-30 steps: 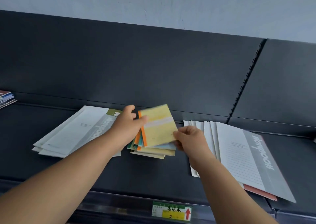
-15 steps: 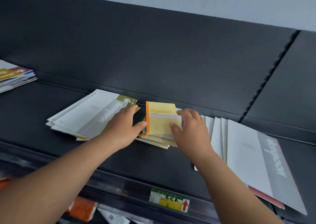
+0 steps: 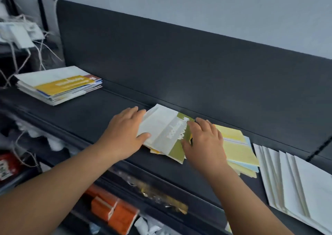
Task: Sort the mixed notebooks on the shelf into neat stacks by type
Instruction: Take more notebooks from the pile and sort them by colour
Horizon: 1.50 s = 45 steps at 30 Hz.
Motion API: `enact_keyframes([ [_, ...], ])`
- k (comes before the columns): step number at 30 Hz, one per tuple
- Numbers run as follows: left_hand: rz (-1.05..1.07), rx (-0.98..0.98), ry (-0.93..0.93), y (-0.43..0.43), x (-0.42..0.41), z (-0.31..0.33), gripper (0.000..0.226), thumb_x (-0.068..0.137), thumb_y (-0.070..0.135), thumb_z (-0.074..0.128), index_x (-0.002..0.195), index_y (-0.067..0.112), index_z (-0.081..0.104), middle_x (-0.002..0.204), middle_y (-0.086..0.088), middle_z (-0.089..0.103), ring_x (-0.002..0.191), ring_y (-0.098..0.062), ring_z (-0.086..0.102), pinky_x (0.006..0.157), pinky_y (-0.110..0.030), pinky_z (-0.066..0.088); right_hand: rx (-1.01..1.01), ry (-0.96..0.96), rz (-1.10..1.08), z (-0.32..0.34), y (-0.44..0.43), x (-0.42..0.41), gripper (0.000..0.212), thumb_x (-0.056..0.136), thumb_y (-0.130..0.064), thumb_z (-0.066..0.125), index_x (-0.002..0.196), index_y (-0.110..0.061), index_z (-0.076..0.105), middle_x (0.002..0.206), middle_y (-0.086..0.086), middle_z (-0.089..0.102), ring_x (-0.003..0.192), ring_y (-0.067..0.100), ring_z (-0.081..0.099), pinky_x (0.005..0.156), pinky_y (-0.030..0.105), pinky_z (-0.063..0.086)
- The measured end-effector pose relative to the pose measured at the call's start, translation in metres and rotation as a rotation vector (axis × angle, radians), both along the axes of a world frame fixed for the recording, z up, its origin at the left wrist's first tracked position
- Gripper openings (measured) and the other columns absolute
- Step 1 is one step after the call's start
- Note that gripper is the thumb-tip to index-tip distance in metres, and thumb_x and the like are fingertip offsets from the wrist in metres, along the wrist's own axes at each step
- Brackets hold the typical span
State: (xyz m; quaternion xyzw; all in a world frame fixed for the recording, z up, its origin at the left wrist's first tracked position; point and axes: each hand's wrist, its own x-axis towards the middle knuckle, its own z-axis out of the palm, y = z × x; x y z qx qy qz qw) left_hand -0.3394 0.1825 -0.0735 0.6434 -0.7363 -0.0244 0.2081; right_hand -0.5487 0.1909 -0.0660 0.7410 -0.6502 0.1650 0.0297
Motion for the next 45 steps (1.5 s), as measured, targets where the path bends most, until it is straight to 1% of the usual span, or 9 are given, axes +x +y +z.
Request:
enact_keyframes([
  [9, 0.157, 0.027, -0.111, 0.006, 0.186, 0.0, 0.077, 0.093, 0.053, 0.049, 0.153, 0.02, 0.014, 0.16, -0.007, 0.015, 0.147, -0.022, 0.013, 0.118, -0.038, 0.017, 0.048, -0.048, 0.166, -0.011, -0.024, 0.18, 0.059, 0.095, -0.042, 0.053, 0.149, -0.025, 0.034, 0.158, 0.0, 0.027, 0.147, 0.023, 0.02, 0.12, 0.042, 0.016],
  [15, 0.213, 0.064, -0.09, -0.006, 0.266, -0.001, 0.076, 0.093, 0.052, 0.049, 0.153, 0.019, 0.017, 0.159, -0.006, 0.019, 0.146, -0.022, 0.016, 0.118, -0.038, 0.018, 0.122, -0.076, 0.228, -0.013, -0.051, 0.256, 0.06, 0.096, -0.044, 0.051, 0.149, -0.024, 0.032, 0.158, -0.001, 0.027, 0.146, 0.021, 0.021, 0.12, 0.041, 0.016],
  [19, 0.255, 0.044, -0.065, -0.028, 0.296, -0.001, 0.075, 0.093, 0.052, 0.049, 0.153, 0.019, 0.019, 0.159, -0.006, 0.019, 0.146, -0.021, 0.016, 0.117, -0.038, 0.017, 0.142, -0.134, 0.256, -0.013, -0.082, 0.286, 0.059, 0.097, -0.043, 0.052, 0.149, -0.023, 0.033, 0.157, 0.0, 0.029, 0.145, 0.02, 0.024, 0.118, 0.04, 0.019],
  [24, 0.32, 0.062, -0.057, -0.056, 0.316, -0.003, 0.073, 0.094, 0.052, 0.048, 0.153, 0.02, 0.019, 0.16, -0.006, 0.016, 0.147, -0.021, 0.014, 0.117, -0.037, 0.014, 0.256, -0.286, 0.303, -0.018, -0.126, 0.314, 0.061, 0.097, -0.043, 0.051, 0.15, -0.02, 0.032, 0.155, 0.001, 0.031, 0.142, 0.022, 0.03, 0.116, 0.041, 0.028],
  [29, 0.356, 0.032, -0.061, -0.088, 0.34, 0.005, 0.072, 0.094, 0.05, 0.048, 0.152, 0.017, 0.022, 0.159, -0.008, 0.019, 0.146, -0.023, 0.016, 0.116, -0.036, 0.014, 0.363, -0.45, 0.321, -0.023, -0.162, 0.339, 0.062, 0.098, -0.043, 0.05, 0.151, -0.018, 0.031, 0.155, 0.001, 0.032, 0.142, 0.019, 0.033, 0.111, 0.033, 0.03],
  [33, 0.363, 0.069, -0.058, -0.119, 0.359, 0.001, 0.072, 0.094, 0.051, 0.047, 0.152, 0.015, 0.023, 0.159, -0.011, 0.019, 0.146, -0.024, 0.016, 0.117, -0.038, 0.014, 0.422, -0.54, 0.3, -0.028, -0.183, 0.35, 0.061, 0.098, -0.044, 0.05, 0.15, -0.017, 0.032, 0.155, 0.0, 0.034, 0.14, 0.016, 0.036, 0.108, 0.029, 0.032],
  [39, 0.29, 0.096, -0.121, -0.176, 0.393, 0.0, 0.073, 0.094, 0.056, 0.041, 0.151, 0.015, 0.023, 0.158, -0.012, 0.021, 0.145, -0.026, 0.018, 0.117, -0.041, 0.016, 0.415, -0.612, 0.201, -0.033, -0.212, 0.376, 0.063, 0.097, -0.046, 0.049, 0.15, -0.016, 0.032, 0.156, 0.0, 0.033, 0.142, 0.016, 0.033, 0.109, 0.029, 0.031],
  [42, 0.243, 0.131, -0.174, -0.202, 0.412, 0.0, 0.074, 0.093, 0.059, 0.037, 0.151, 0.016, 0.023, 0.156, -0.012, 0.026, 0.143, -0.026, 0.023, 0.115, -0.041, 0.02, 0.423, -0.626, 0.136, -0.035, -0.221, 0.392, 0.065, 0.097, -0.047, 0.048, 0.151, -0.016, 0.03, 0.157, 0.001, 0.031, 0.143, 0.017, 0.032, 0.11, 0.03, 0.031],
  [45, 0.198, 0.199, -0.219, -0.222, 0.429, -0.004, 0.072, 0.092, 0.063, 0.032, 0.147, 0.018, 0.027, 0.142, -0.007, 0.041, 0.132, -0.025, 0.037, 0.107, -0.041, 0.028, 0.443, -0.674, 0.063, -0.038, -0.23, 0.409, 0.065, 0.098, -0.048, 0.048, 0.151, -0.015, 0.03, 0.156, 0.001, 0.033, 0.141, 0.018, 0.034, 0.108, 0.032, 0.032],
])
